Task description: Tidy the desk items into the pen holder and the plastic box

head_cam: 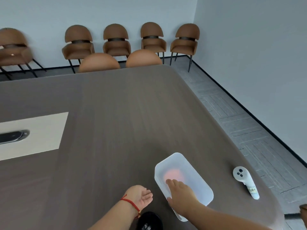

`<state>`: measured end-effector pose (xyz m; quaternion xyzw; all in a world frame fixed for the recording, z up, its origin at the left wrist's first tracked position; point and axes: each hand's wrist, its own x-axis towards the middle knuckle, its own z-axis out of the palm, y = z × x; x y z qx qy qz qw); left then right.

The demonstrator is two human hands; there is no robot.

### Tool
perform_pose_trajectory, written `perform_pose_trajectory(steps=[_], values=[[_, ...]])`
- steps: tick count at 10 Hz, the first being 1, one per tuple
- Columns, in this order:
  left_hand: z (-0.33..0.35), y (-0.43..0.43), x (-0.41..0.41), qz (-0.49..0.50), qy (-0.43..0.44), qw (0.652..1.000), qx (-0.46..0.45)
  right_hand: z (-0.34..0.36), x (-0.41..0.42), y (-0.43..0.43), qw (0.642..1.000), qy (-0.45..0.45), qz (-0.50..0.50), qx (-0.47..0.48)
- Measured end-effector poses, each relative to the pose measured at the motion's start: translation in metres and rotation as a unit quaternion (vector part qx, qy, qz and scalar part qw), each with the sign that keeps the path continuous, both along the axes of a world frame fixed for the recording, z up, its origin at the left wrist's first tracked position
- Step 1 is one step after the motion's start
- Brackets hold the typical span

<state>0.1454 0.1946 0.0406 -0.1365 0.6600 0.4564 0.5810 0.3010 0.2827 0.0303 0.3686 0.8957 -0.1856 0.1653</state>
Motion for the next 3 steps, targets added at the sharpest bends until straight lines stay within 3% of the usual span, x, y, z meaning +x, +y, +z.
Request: perform_pose_trajectory(steps=[2, 3], values=[[-0.002, -0.030, -0.037, 0.141, -0.054, 0.988, 0.033, -0.006, -0.011, -0.006, 0.999, -0.033, -0.011, 0.005], [-0.005, -0.041, -0.041, 0.120, -0.052, 0.991, 0.001, 0.013, -0.025, 0.005, 0.997, -0.042, -0.038, -0.062]])
